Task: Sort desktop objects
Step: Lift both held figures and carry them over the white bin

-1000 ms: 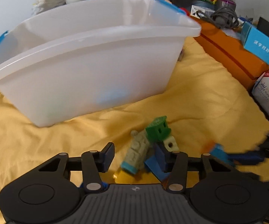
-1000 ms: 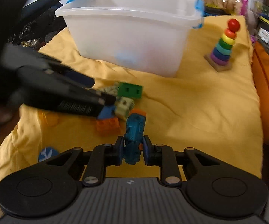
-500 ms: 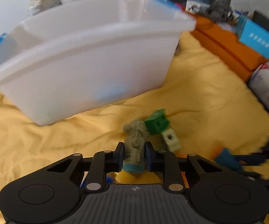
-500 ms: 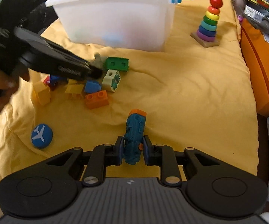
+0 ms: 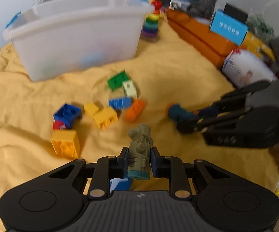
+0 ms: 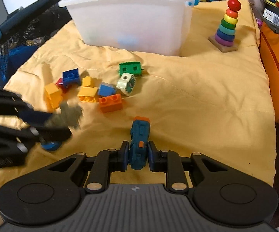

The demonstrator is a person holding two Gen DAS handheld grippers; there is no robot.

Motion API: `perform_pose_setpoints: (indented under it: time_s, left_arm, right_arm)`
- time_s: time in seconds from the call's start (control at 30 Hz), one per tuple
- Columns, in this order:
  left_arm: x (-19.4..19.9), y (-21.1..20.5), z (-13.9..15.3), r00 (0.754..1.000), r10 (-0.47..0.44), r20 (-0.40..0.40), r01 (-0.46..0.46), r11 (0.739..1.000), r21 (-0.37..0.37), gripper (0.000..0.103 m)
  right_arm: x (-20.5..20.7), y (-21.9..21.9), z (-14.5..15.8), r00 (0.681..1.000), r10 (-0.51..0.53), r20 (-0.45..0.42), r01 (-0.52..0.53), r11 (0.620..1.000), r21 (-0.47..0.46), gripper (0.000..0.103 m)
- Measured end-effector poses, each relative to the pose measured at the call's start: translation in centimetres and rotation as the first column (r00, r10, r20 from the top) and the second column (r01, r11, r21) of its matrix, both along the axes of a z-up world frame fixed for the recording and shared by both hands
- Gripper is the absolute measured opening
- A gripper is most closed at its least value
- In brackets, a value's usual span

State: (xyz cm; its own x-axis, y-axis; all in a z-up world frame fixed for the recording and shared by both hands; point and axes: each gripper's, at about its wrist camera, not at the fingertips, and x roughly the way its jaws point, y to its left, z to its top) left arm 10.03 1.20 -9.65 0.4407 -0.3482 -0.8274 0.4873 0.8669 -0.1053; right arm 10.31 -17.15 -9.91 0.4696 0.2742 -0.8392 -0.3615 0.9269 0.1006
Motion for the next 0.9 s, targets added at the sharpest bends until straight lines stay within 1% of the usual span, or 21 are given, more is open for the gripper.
perform_pose_setpoints:
  time_s: [0.07, 0.13, 0.17, 0.23, 0.3, 0.37, 0.4, 0.5, 0.57, 0.7, 0.8, 0.9]
  left_arm:
    - [0.0, 0.1, -0.9, 1.0, 0.014, -0.025, -0.014, 1.0, -0.006, 0.026]
    - [0.0, 0.0, -1.7, 1.0, 0.014, -0.02, -0.013, 1.0, 0.02, 0.028]
    - [-0.2, -0.1, -1.9, 1.0, 0.01, 0.0, -0.01, 1.0, 0.024, 0.028]
    - [-0.5, -0.5, -1.9, 1.0, 0.003, 0.014, -0.003, 0.999, 0.038, 0.029]
    - [-0.4, -0.5, -2.0, 1.0, 0.007, 0.016, -0.008, 0.999, 0.034, 0.029]
    - [-0.4, -0.3, -1.9, 1.0, 0.01, 0.008, -0.01, 1.0, 0.02, 0.029]
    - [-0.4, -0.2, -1.9, 1.0, 0.011, 0.008, -0.011, 1.0, 0.017, 0.027]
    - [-0.4, 0.2, -1.7, 1.0, 0.014, -0.002, -0.014, 1.0, -0.002, 0.027]
    - [-0.4, 0.5, -1.4, 1.0, 0.015, -0.009, -0.016, 1.0, -0.014, 0.027]
    - [-0.4, 1.0, 0.0, 1.0, 0.018, 0.011, -0.018, 0.999, -0.042, 0.027]
    - [0.0, 1.6, 1.4, 0.999, 0.033, 0.035, -0.031, 0.997, -0.066, 0.027]
    - [0.5, 2.3, 3.0, 0.997, 0.055, 0.062, -0.049, 0.994, -0.096, 0.027]
  right_arm:
    - [0.2, -0.2, -0.7, 1.0, -0.011, -0.023, 0.011, 1.0, 0.003, 0.023]
    - [0.3, -0.3, -0.6, 0.999, -0.019, -0.025, 0.019, 1.0, 0.016, 0.023]
    - [0.4, -0.3, -0.6, 0.999, -0.019, -0.026, 0.019, 1.0, 0.016, 0.023]
    - [0.3, -0.1, -0.5, 1.0, -0.017, -0.024, 0.017, 1.0, 0.013, 0.023]
    - [0.3, -0.1, -0.5, 1.0, -0.012, -0.019, 0.012, 1.0, 0.008, 0.024]
    - [0.3, -0.1, -0.5, 1.0, -0.012, -0.017, 0.012, 1.0, 0.01, 0.027]
    - [0.3, 0.0, -0.6, 1.0, -0.009, -0.013, 0.009, 1.0, 0.008, 0.027]
    - [0.0, 0.5, -0.6, 1.0, 0.025, 0.013, -0.024, 0.999, -0.032, 0.025]
    - [-0.2, 0.8, -0.4, 0.999, 0.033, 0.018, -0.032, 0.999, -0.044, 0.022]
    - [-0.2, 0.8, 0.6, 0.999, 0.024, 0.032, -0.023, 0.999, -0.028, 0.022]
    - [0.0, 0.8, 1.8, 0.998, 0.011, 0.054, -0.011, 1.0, -0.002, 0.022]
    - [0.4, 1.2, 2.8, 0.996, 0.015, 0.083, -0.015, 1.0, 0.0, 0.022]
